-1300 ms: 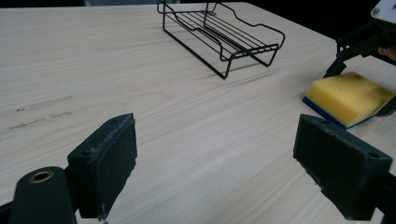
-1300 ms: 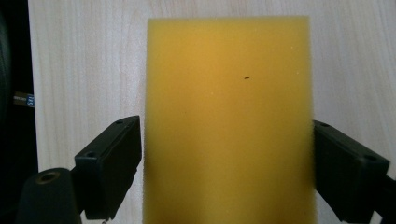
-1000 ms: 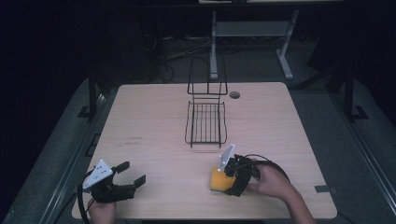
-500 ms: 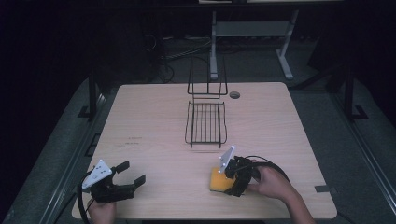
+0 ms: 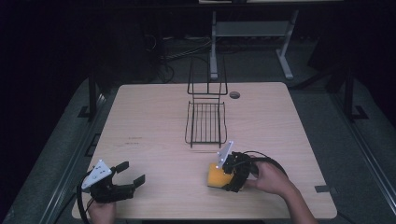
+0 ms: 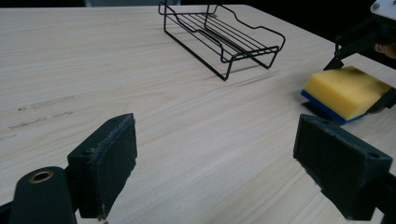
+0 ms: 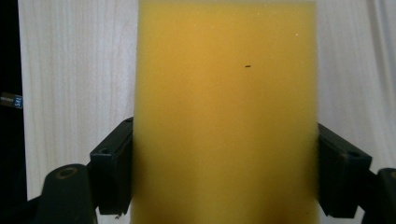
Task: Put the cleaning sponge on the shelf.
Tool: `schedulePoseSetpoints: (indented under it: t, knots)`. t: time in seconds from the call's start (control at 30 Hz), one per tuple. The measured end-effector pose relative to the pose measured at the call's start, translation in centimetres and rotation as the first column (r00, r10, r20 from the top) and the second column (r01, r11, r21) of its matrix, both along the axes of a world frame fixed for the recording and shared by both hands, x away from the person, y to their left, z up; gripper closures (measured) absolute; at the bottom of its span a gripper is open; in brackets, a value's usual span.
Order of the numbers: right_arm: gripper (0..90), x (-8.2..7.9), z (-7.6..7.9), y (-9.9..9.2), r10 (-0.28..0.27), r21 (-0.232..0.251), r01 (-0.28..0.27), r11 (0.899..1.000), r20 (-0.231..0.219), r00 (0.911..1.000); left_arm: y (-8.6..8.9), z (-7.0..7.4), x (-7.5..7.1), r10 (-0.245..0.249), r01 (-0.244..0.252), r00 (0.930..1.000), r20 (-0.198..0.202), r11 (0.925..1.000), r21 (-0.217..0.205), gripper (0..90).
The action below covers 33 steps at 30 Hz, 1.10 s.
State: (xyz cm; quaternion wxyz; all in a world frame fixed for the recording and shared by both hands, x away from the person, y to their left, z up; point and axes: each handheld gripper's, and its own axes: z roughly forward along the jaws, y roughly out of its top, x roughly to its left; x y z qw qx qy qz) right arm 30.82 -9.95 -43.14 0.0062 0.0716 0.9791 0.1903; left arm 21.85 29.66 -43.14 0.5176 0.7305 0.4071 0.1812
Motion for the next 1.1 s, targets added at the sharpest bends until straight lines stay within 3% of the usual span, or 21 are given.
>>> schedulePoseSetpoints:
  t: [0.47, 0.87, 1.1]
  knots:
    - [21.6, 1.6, 1.8, 0.9, 0.018, 0.012, -0.018, 1.000, 0.009, 0.9998, -0.2, 0.0, 0.0, -0.007, 0.007, 1.0000, -0.001, 1.0000, 0.005, 12.8]
    - [21.6, 2.9, 2.6, 1.1, 0.006, 0.030, -0.006, 1.000, 0.024, 0.9997, -0.2, 0.0, 0.0, -0.010, 0.010, 1.0000, -0.001, 0.9999, 0.004, 12.8]
    - [21.6, 3.8, 2.8, 1.5, 0.005, 0.016, -0.006, 1.000, 0.020, 0.9998, -0.3, 0.0, 0.1, -0.011, 0.011, 0.9999, -0.001, 0.9999, 0.004, 12.8]
